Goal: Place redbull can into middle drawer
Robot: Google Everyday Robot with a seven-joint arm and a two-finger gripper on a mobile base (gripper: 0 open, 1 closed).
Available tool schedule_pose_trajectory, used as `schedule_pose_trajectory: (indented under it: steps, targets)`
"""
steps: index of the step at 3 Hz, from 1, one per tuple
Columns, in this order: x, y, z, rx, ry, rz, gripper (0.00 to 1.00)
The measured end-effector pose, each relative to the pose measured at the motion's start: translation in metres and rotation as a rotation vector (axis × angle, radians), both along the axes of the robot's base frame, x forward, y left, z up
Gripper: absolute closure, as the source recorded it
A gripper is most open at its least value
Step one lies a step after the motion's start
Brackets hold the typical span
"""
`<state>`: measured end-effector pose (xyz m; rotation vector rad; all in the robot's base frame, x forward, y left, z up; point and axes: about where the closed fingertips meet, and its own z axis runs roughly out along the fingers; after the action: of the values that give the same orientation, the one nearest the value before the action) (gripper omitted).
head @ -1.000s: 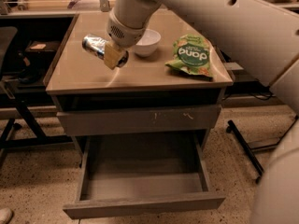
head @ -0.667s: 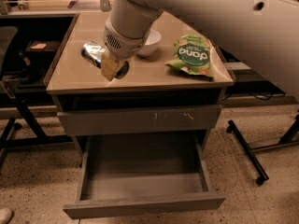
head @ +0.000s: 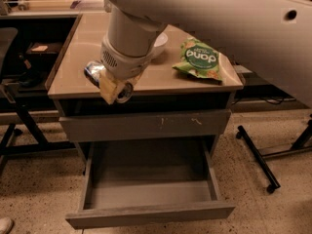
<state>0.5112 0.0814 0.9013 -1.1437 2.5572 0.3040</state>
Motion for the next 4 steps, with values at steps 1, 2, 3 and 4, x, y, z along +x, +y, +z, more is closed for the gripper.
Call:
schedule_pose_trajectory:
  steps: [1, 2, 3, 4]
  targets:
    - [-0.002, -0.001, -0.001, 0.006, -0.004, -0.001, 1.00]
    - [-0.031, -0.006, -0.031, 0.071, 0.068, -0.095, 1.00]
    - [-0.070, -0.035, -0.120, 0.079, 0.198, -0.192, 1.00]
    - [-0.071, -0.034, -0.125, 0.089, 0.202, -0.192, 1.00]
